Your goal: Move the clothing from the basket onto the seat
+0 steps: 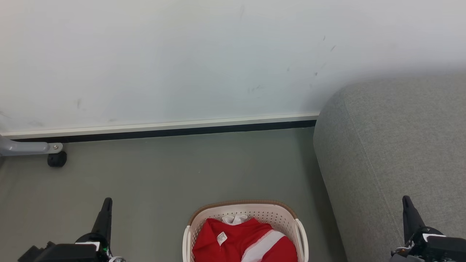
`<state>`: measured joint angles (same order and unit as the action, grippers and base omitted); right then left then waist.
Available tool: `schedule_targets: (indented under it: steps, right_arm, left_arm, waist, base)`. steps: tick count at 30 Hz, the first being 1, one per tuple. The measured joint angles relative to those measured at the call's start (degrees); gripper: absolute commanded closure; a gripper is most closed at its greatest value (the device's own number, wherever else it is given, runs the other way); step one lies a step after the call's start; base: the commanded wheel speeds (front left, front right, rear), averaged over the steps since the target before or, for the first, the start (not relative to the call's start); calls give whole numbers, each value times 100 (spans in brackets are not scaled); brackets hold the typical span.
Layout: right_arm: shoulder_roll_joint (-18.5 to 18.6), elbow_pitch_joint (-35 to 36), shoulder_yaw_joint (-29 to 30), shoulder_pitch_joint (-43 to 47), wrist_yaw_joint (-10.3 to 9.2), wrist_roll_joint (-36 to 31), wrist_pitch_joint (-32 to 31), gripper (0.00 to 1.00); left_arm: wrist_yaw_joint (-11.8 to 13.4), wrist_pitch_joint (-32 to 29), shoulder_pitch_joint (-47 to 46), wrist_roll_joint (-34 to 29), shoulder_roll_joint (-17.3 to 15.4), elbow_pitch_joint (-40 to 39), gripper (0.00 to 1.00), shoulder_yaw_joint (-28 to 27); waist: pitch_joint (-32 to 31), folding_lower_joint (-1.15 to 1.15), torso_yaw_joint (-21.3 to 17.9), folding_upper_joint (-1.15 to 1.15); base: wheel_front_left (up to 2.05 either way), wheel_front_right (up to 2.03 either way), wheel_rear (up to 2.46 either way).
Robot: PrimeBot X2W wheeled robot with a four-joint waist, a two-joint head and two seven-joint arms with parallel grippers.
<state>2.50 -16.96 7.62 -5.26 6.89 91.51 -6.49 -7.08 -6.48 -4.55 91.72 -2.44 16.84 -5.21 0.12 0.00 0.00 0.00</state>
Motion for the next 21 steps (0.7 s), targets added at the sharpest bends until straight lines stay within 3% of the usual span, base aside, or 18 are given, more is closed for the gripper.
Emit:
schedule_targets:
  steps: [21]
  right_arm:
    - [0,0,0,0,0,0,0,100]
  left_arm:
    - [0,0,0,0,0,0,100,0]
  waist:
    - [0,0,0,0]
  base:
    - [0,0,0]
